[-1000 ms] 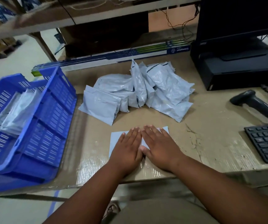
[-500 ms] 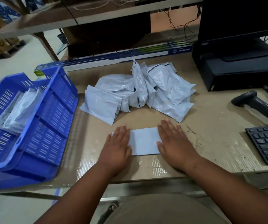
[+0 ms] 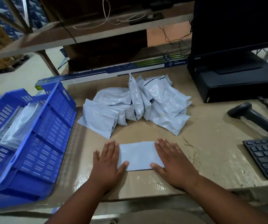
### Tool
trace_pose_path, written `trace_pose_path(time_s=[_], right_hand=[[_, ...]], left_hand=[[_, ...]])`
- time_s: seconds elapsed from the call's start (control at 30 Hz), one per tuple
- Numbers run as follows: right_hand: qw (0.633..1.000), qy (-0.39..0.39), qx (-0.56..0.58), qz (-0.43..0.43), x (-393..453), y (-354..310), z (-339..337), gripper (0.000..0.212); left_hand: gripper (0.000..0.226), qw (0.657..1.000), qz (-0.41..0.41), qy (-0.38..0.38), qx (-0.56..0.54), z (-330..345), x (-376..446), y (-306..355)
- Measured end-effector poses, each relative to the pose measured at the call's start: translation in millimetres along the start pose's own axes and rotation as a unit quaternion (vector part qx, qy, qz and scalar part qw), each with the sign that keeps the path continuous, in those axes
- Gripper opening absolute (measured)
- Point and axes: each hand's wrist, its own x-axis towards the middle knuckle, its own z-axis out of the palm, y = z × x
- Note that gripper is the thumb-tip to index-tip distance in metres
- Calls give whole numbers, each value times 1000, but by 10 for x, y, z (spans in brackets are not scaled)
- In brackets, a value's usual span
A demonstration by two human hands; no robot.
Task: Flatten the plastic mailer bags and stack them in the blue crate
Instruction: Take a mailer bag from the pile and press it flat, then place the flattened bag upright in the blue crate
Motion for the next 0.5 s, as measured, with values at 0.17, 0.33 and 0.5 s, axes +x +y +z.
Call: trace_pose_path(time_s=[0.17, 0.33, 0.5], right_hand=[[999, 17, 25, -27, -32, 0, -53, 84], [997, 49, 31, -58, -98, 12, -60, 69], [987, 108, 86, -82, -130, -135, -134, 52]], left_hand=[[83, 985, 154, -72, -29, -417, 376, 483], [96, 984, 139, -101, 35, -649, 774, 883], [68, 994, 92, -62, -14, -850, 956, 813]])
